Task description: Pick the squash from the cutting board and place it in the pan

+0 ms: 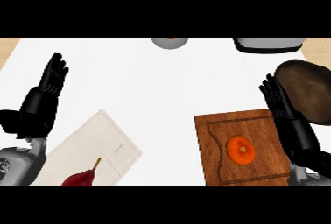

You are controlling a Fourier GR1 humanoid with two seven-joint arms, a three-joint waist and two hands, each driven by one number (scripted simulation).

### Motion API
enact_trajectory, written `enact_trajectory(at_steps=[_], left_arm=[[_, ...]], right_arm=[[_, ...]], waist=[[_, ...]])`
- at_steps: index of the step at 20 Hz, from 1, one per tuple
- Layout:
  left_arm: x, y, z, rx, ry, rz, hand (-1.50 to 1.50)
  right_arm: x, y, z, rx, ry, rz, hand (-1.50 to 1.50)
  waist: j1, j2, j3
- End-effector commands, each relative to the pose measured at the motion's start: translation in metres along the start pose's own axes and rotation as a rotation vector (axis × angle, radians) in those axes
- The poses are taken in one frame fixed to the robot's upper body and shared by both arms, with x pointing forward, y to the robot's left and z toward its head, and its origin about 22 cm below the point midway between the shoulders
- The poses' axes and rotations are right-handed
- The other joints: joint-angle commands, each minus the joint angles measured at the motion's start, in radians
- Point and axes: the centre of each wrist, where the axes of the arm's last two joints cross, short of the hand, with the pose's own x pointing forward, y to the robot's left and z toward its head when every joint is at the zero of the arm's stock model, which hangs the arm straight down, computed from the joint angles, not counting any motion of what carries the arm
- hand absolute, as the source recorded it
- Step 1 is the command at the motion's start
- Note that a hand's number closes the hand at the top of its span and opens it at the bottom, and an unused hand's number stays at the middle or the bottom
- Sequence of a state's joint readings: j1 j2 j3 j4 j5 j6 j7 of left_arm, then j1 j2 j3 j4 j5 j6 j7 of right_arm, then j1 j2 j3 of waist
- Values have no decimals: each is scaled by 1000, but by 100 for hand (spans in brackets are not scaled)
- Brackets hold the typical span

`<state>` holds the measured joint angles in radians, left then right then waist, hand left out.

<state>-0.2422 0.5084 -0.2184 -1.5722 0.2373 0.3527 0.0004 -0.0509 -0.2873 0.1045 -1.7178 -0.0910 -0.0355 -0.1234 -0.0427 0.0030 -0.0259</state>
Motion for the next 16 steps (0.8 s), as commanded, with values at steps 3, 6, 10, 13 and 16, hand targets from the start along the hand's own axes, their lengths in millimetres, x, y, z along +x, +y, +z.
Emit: enact_trajectory(at_steps=[3, 6, 10, 13, 16], left_arm=[[-17, -38, 15, -141, 150, 169, 0], [-32, -65, 32, -245, 299, 284, 0], [-50, -70, 50, -268, 370, 351, 0], [-43, -67, 50, -298, 374, 365, 0], [-40, -67, 62, -290, 382, 346, 0]], right_arm=[[18, -13, -33, -56, 97, 262, 150], [19, -24, -49, -47, 185, 509, 150], [5, -33, -33, -191, 95, 895, -150], [-3, -6, -10, -234, -29, 890, -150], [28, 20, -21, -96, 87, 957, -150]], waist=[[52, 0, 23], [64, 10, 19], [56, 5, 22], [39, -4, 25], [48, -6, 24]])
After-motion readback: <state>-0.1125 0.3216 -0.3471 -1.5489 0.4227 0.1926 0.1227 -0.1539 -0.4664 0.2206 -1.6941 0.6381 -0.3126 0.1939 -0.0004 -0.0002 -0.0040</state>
